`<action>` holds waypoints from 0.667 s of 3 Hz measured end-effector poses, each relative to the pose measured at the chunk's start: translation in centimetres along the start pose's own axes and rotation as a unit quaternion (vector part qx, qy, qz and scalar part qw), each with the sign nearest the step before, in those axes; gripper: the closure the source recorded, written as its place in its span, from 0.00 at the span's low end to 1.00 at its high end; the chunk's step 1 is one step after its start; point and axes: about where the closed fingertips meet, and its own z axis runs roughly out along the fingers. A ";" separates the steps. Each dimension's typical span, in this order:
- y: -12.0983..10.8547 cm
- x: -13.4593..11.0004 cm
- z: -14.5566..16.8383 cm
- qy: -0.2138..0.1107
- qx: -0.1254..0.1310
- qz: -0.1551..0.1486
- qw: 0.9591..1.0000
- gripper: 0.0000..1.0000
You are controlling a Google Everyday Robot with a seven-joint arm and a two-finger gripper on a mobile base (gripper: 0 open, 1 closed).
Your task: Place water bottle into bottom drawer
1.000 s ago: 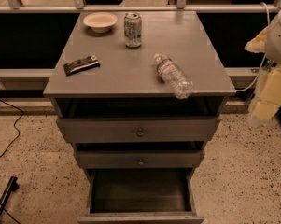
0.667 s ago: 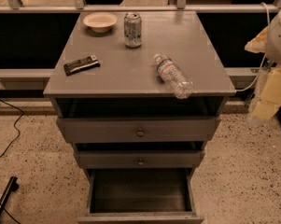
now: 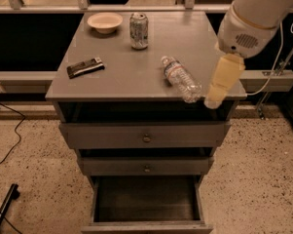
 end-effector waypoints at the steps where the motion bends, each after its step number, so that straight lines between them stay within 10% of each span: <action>1: -2.9 -4.4 3.0 0.016 -0.004 0.070 0.997 0.00; 2: -4.3 -6.1 5.1 0.035 0.007 0.131 0.991 0.00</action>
Offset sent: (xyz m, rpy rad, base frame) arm 0.0917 0.0658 -0.0451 -0.0353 0.0778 -0.4391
